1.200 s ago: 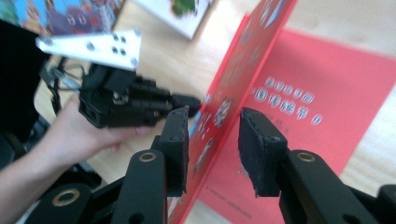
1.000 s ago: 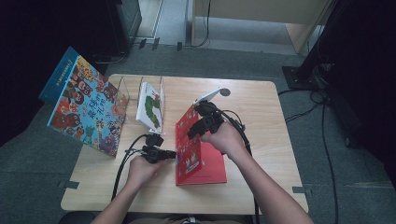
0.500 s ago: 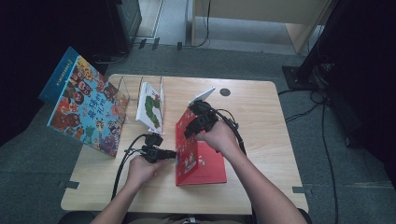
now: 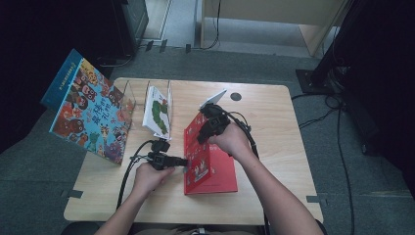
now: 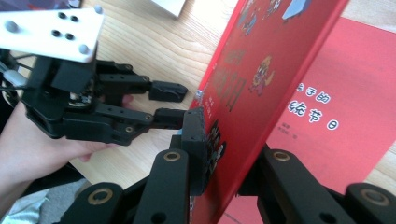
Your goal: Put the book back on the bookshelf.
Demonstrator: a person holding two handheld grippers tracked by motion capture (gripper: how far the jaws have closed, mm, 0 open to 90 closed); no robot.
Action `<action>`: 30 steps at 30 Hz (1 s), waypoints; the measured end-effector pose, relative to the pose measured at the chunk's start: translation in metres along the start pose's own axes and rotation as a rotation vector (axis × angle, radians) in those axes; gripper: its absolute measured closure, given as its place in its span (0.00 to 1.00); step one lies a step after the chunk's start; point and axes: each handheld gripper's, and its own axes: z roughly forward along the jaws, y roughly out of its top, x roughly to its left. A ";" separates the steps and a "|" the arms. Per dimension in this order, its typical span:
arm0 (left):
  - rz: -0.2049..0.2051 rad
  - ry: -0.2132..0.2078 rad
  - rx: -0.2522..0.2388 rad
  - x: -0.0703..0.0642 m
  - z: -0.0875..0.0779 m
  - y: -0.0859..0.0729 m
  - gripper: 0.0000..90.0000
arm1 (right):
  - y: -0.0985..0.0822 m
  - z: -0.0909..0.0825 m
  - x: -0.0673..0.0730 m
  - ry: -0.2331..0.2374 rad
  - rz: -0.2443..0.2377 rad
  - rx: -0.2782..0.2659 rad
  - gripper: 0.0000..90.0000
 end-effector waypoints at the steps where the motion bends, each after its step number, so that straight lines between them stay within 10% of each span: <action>1: 0.002 -0.002 -0.003 0.000 0.000 0.000 0.62 | 0.001 0.000 -0.001 0.002 -0.002 0.004 0.87; 30: 0.013 -0.058 -0.018 0.002 0.001 0.002 0.44 | 0.011 -0.005 -0.006 -0.005 0.016 0.082 0.98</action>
